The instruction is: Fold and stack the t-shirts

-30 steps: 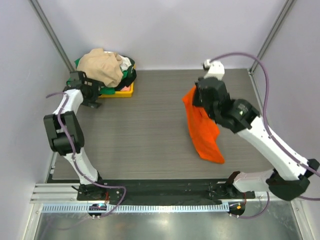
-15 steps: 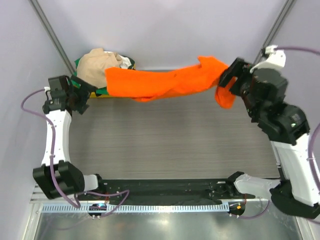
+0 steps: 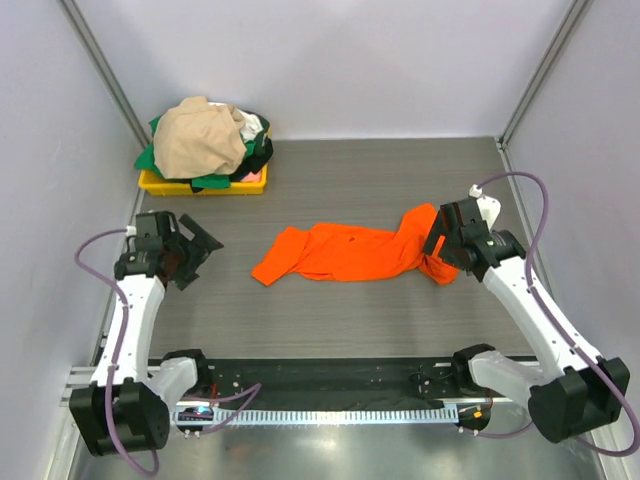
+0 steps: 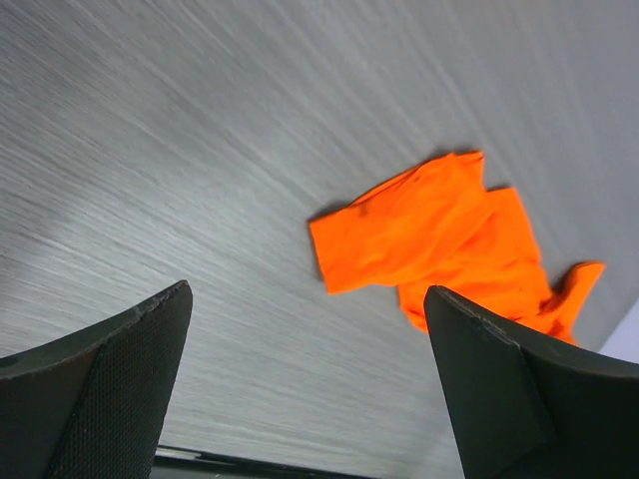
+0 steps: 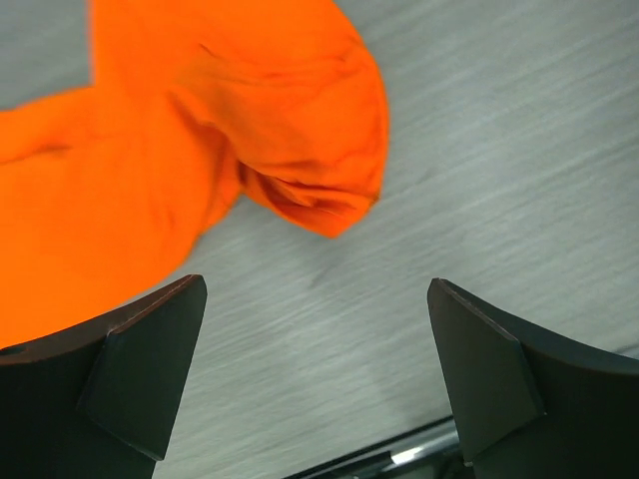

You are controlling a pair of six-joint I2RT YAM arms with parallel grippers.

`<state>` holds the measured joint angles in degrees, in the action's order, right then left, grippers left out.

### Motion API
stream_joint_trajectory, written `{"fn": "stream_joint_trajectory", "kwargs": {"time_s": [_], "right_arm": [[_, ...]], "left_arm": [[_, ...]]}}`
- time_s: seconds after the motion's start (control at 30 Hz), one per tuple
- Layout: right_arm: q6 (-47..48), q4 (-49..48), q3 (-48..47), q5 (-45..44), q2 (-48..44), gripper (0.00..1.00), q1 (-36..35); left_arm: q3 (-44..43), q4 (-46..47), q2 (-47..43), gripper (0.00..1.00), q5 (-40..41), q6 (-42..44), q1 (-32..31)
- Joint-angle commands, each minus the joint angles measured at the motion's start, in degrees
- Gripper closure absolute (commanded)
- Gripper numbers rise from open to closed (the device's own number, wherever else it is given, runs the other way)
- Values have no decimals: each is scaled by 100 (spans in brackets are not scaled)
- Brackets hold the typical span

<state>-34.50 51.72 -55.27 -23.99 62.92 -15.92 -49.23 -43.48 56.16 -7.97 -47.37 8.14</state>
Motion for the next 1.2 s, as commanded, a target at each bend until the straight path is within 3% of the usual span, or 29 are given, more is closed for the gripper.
{"fn": "stream_joint_trajectory", "kwargs": {"time_s": [0.0,0.27,0.47,0.77,0.87,0.9,1.17], "right_arm": [[30,-601,-55,236,-245,0,-7],[426,-1322,16,1026,466,1,151],[637,-1648,-72,1440,801,0,625],[708,-2166,-63,2177,1363,1,1424],[541,-2359,-37,2764,1530,1,1731],[489,-2482,-11,2872,1574,1,1898],[435,-2852,-862,3023,2522,12,2111]], "left_arm": [[72,419,280,2,436,132,-505],[124,1465,2080,11,718,-297,-1946],[502,2081,2627,16,970,-527,-2395],[714,2678,3190,50,1200,-580,-2519],[547,2758,3278,82,1280,-501,-2519],[407,2697,3252,100,1271,-475,-2519],[2,1774,2206,100,1878,-79,-2510]]}}
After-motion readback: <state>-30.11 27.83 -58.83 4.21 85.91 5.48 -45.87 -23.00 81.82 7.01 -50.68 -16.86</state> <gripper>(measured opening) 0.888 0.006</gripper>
